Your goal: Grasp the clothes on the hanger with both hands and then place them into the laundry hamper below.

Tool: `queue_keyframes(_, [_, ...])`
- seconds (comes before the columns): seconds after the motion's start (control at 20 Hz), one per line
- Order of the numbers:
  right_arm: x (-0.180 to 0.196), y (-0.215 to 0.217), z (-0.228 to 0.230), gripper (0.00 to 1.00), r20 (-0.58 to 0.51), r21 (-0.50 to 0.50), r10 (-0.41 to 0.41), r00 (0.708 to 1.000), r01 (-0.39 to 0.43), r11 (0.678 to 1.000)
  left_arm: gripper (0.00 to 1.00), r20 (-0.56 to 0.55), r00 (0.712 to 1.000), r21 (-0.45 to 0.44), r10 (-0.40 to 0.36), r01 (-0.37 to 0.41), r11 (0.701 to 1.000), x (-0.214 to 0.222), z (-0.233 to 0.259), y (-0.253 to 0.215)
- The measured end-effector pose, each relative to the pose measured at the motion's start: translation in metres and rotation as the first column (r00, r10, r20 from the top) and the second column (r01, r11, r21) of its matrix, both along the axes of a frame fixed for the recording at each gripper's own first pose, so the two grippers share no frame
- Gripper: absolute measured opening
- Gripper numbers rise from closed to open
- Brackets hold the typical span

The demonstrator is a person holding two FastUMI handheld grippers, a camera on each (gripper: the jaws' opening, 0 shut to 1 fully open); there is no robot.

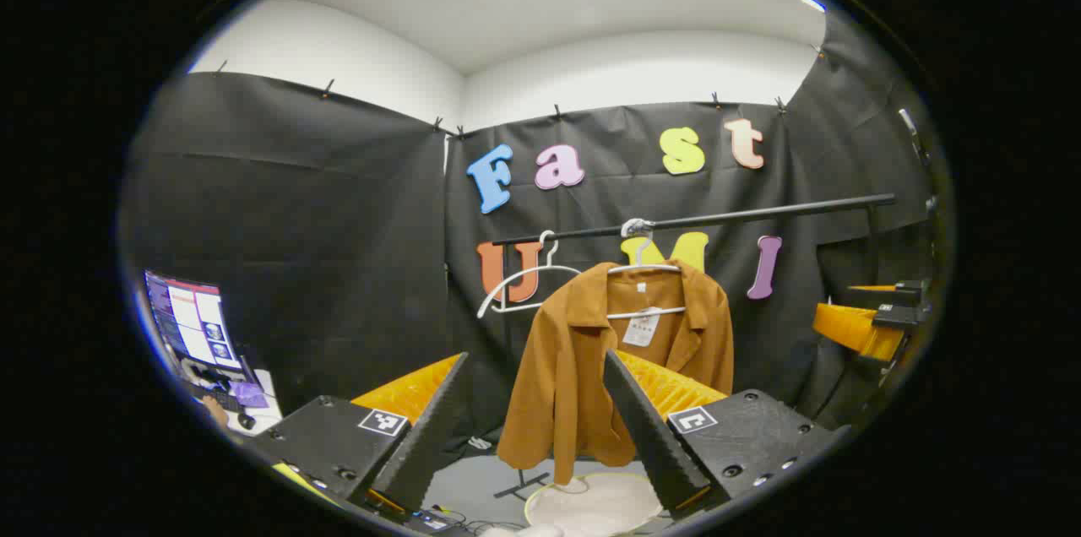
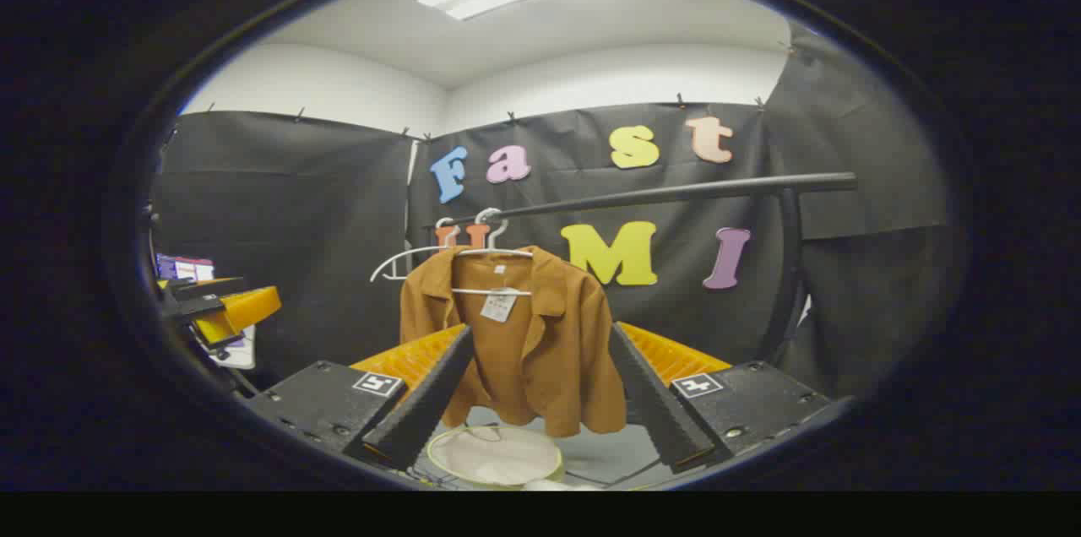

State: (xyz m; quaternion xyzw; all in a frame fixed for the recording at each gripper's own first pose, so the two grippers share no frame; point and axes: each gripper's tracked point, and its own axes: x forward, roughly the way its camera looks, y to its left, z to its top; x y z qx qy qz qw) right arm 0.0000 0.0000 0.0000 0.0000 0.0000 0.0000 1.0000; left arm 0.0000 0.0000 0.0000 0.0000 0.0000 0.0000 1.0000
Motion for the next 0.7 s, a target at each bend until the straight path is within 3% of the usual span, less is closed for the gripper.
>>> queue_keyframes(0.3, [0.012,0.023,-0.003,1.0,-0.007,0.001,-0.063,0.998,0.063,0.998,0.99,0.017,0.994,0.006,-0.109,0.109,0.994,0.028,0.008,0.0])
queue_keyframes(0.7, [0.01,0.047,-0.007,1.0,-0.01,-0.021,-0.171,0.985,0.171,0.985,0.99,0.032,0.981,0.023,-0.191,0.19,0.981,0.047,-0.002,0.019])
